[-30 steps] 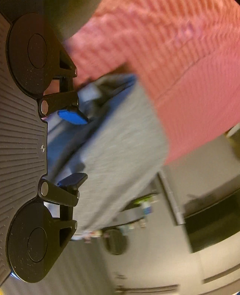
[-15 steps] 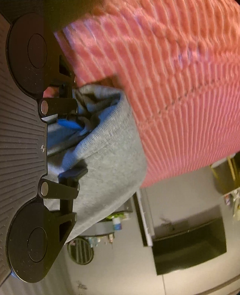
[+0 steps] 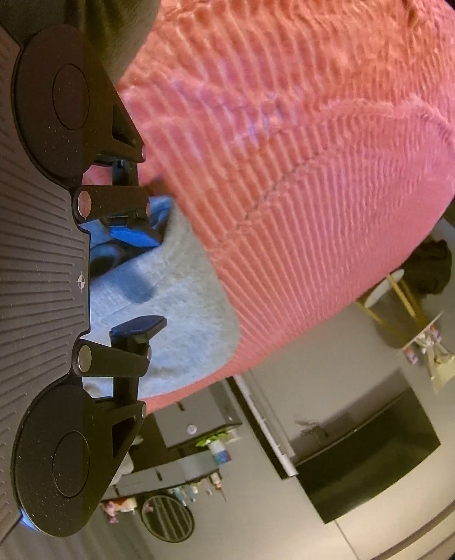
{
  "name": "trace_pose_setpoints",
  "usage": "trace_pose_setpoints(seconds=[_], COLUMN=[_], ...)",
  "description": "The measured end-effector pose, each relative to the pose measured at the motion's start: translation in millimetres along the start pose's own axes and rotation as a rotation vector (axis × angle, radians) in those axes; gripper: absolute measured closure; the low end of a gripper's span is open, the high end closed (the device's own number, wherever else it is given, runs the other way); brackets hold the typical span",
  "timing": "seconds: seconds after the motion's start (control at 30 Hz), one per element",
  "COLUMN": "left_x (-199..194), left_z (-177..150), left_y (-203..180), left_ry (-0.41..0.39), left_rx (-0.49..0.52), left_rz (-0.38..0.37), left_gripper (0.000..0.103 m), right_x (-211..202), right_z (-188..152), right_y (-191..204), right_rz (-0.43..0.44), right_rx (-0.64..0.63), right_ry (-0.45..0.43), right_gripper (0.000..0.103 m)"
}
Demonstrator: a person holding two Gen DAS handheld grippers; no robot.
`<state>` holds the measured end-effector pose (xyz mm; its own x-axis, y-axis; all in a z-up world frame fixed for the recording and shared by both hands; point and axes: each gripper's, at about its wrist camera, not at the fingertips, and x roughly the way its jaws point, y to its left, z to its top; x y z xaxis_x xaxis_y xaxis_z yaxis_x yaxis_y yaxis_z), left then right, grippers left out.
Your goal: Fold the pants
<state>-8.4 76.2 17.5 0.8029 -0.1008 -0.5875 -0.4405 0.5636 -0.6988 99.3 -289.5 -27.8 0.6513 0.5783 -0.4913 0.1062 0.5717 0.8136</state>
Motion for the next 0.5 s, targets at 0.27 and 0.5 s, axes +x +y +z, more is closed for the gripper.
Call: trace_pose_setpoints(seconds=[0.27, 0.5], left_x=[-34.2, 44.4], left_z=[26.9, 58.0], left_y=[-22.1, -49.0], left_ry=[-0.123, 0.275], left_rx=[0.247, 0.475], left_rz=[0.113, -0.028], left_gripper=[0.029, 0.018], right_x=[-11.6, 11.0], right_z=[2.6, 11.3], right_y=[8.4, -17.2], right_rz=[-0.085, -0.047], right_rx=[-0.093, -0.025], right_ry=[-0.033, 0.055], right_gripper=[0.034, 0.005])
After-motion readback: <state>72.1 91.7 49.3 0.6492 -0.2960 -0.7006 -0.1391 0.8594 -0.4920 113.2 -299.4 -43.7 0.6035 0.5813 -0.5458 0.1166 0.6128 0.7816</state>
